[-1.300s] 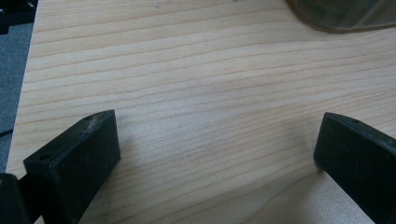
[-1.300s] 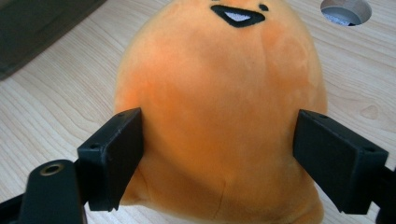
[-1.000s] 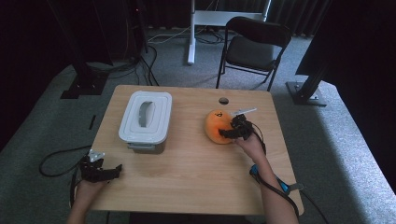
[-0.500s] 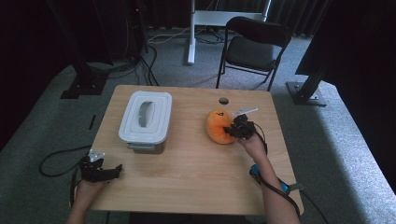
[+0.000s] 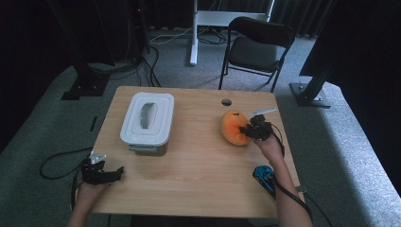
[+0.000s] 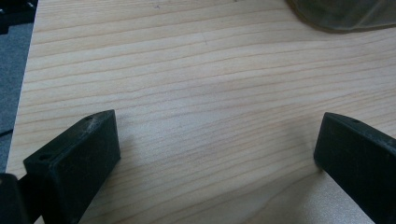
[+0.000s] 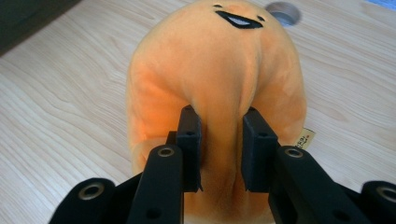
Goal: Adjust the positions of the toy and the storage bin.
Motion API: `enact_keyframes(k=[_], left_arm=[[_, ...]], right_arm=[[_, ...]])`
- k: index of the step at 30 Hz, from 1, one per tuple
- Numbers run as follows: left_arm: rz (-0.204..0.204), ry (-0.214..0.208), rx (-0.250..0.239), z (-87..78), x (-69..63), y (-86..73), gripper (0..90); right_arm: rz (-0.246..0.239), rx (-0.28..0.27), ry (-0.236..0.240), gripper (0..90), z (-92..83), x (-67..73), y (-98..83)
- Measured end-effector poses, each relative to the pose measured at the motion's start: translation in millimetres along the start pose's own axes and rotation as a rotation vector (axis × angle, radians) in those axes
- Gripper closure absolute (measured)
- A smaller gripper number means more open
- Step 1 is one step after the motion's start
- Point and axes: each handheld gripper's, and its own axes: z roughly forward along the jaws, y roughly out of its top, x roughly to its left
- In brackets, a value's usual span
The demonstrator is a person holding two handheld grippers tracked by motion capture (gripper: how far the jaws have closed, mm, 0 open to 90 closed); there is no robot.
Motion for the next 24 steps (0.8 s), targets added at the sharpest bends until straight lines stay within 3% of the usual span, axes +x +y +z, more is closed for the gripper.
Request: enact_keyframes(k=[11,24], left_arm=[[0.000,0.000,0.000,0.0,0.0,0.0,0.7],[0.000,0.000,0.000,0.0,0.0,0.0,0.7]], right_arm=[[0.048,0.003,-0.078,72.5,-26.3,-35.4,-14.4],[0.098,0.035,-0.158,72.3,-39.6,-69.5,-24.2]])
